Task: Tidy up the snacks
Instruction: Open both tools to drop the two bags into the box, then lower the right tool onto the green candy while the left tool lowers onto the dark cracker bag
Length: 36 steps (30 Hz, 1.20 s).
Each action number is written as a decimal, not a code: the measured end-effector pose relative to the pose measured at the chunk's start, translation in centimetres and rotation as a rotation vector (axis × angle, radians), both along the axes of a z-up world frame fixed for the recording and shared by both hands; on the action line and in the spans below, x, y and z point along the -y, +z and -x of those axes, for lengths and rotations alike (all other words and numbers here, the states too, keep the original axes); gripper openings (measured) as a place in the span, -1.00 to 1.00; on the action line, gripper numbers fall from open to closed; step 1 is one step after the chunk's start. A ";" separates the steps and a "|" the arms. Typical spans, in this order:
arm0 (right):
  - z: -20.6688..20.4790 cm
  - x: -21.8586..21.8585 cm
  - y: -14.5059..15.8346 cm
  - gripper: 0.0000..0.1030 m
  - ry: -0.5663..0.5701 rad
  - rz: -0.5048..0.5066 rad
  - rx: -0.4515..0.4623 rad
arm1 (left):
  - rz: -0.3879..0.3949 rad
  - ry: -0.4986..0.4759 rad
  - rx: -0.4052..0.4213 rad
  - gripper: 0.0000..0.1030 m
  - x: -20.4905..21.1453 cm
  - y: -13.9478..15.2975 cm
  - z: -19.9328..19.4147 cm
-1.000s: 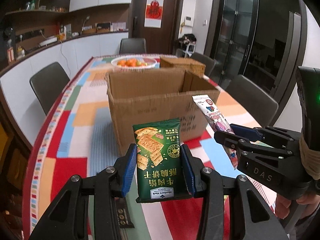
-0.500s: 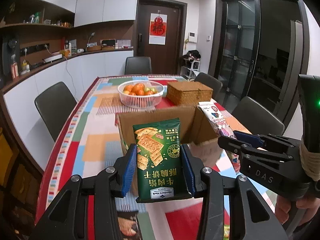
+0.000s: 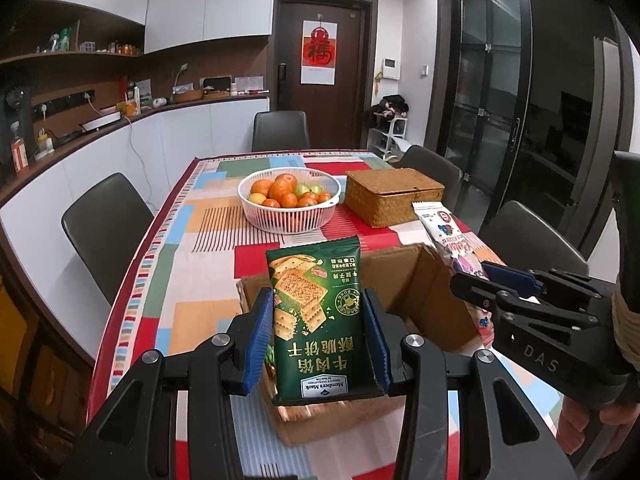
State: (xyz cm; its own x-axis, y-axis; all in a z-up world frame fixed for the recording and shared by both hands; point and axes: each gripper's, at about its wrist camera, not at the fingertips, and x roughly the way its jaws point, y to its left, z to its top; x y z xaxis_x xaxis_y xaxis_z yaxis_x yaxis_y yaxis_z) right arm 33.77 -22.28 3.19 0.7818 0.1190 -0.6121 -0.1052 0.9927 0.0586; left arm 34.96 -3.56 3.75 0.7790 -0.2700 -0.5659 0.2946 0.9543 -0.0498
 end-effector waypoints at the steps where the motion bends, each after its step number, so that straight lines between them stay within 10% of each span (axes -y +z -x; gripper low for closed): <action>1: -0.6 0.0 0.0 -0.41 -0.003 0.004 -0.004 | -0.006 0.001 -0.006 -0.16 0.1 -0.1 -0.5; 8: -2.3 0.6 -0.4 0.02 -0.038 -0.008 -0.020 | -0.054 0.027 -0.013 0.14 0.4 -0.4 -1.2; 25: 8.9 1.2 -1.3 0.12 -0.029 -0.007 -0.002 | -0.033 -0.014 0.005 0.62 0.1 -1.5 11.1; 36: 14.3 1.0 -6.5 0.11 0.002 -0.007 -0.162 | -0.115 -0.043 -0.078 0.68 0.7 -5.6 16.4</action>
State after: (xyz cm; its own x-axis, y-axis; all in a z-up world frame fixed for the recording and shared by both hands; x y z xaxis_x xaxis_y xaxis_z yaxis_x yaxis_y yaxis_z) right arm 19.45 -23.29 -3.27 0.6727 0.1253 -0.7292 -0.0963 0.9920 0.0817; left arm 18.56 -4.30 -1.89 0.7202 -0.2321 -0.6538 0.3352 0.9415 0.0350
